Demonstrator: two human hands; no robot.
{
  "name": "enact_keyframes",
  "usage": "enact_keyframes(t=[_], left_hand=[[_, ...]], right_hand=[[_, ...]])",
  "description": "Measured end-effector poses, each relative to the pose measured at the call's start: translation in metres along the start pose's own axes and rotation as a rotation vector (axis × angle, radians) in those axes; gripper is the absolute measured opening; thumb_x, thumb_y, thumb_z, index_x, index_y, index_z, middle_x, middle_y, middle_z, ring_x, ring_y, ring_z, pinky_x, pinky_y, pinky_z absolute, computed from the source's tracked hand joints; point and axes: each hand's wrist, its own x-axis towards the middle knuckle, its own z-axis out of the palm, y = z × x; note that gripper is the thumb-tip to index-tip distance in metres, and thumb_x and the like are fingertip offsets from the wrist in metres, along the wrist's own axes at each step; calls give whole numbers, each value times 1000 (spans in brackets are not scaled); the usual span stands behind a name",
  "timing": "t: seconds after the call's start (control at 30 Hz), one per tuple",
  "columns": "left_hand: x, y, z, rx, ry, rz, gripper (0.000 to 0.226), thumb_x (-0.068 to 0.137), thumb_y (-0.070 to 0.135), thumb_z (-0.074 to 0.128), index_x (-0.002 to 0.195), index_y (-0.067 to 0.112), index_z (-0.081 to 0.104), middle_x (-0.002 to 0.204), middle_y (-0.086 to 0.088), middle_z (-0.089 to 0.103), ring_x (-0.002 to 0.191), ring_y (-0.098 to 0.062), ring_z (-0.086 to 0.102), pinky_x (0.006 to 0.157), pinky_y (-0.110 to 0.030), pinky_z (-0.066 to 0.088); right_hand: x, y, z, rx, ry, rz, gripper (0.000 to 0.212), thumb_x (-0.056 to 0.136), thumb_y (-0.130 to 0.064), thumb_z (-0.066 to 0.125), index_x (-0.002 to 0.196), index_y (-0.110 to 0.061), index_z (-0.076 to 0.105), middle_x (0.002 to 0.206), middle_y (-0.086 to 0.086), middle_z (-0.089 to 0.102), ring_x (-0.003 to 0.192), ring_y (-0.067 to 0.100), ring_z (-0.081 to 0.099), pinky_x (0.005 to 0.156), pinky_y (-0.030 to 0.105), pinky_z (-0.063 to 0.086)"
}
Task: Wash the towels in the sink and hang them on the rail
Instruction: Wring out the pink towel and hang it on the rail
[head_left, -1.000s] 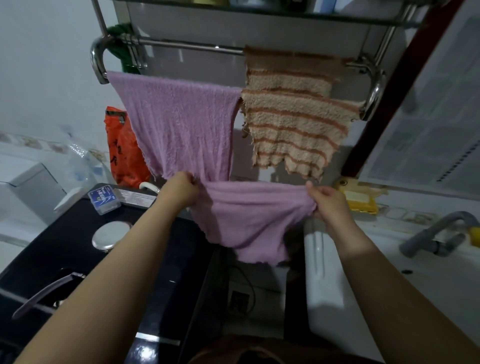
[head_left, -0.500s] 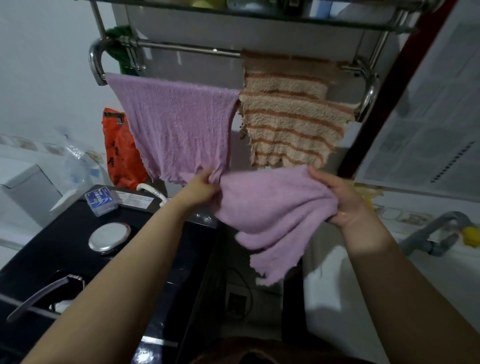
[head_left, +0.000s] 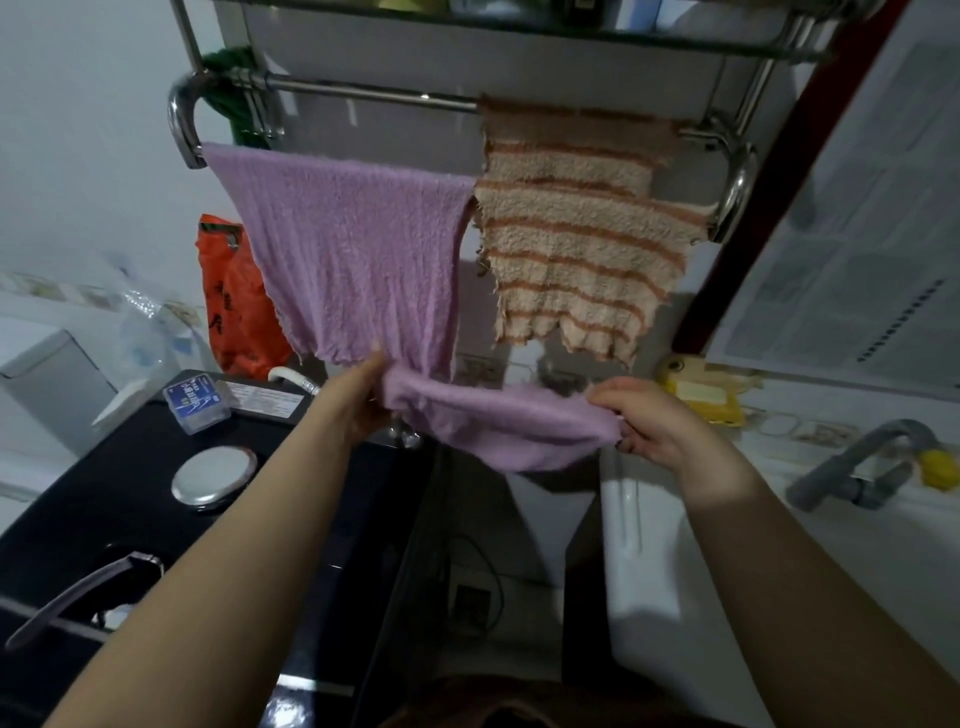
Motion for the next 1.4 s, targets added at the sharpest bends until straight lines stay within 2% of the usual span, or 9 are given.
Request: enact_keyframes(t=[0.17,0.33,0.47,0.53,0.63,0.97,1.07,1.2,1.4], left_hand=[[-47,5,47,782,-664,247,65,78,37,65,135,40,33,127,0,57,110,-14,60,90,-31,52],[-60,22,64,691,-619,371,74,86,4,67,144,27,29,117,-3,65,101,-16,65,82,-27,55],[-69,44,70,777,-581,375,54,93,9,55,143,21,39,126,-8,62,107,-23,64,96,-41,51],[-79,59,77,785,-675,365,38,95,2,45,130,16,53,122,-12,64,110,-28,63,99,-41,49],[-93,84,89,821,-782,329,34,88,9,49,118,19,60,117,-13,65,106,-31,63,93,-37,50],[-102,184,65,1582,-148,762,10,89,21,59,94,16,53,91,-3,60,84,-20,55,73,-34,41],[-88,195,56,1152,-72,835,25,89,23,59,112,12,57,106,-14,65,96,-30,63,84,-43,51],[-74,205,64,445,-154,728,20,93,7,56,113,7,58,95,-13,68,84,-23,67,78,-34,54],[-57,228,68,-113,-179,345,15,98,11,48,101,3,61,97,-13,65,84,-21,63,85,-32,52]], right_hand=[[-25,-23,38,330,-392,-135,17,95,-8,49,111,-11,54,89,10,67,63,20,64,49,25,52],[-37,-48,43,-86,-423,-306,49,94,7,35,123,-31,50,135,-5,48,87,19,71,60,32,60],[-30,-58,25,-190,-180,-467,32,88,-10,63,111,-28,49,112,7,60,62,13,68,47,28,52],[-20,-56,22,-409,-321,-375,56,79,-22,75,120,-35,39,95,7,65,58,14,63,44,24,46],[-12,-34,44,-645,-670,-140,17,84,-29,70,96,-24,59,67,-8,67,57,10,57,47,18,46],[-27,-115,26,162,-218,-435,7,92,-9,56,91,-9,63,69,6,71,57,12,67,50,20,54],[-40,-160,42,325,-155,-693,15,89,-4,58,99,-12,65,88,3,73,77,9,70,68,19,57],[-16,-215,86,-456,76,-1088,31,93,-22,56,122,-11,58,112,-1,63,98,9,58,85,25,46],[49,-279,127,-1183,172,-915,45,101,-40,27,133,-12,40,145,16,37,128,34,43,101,41,33]])
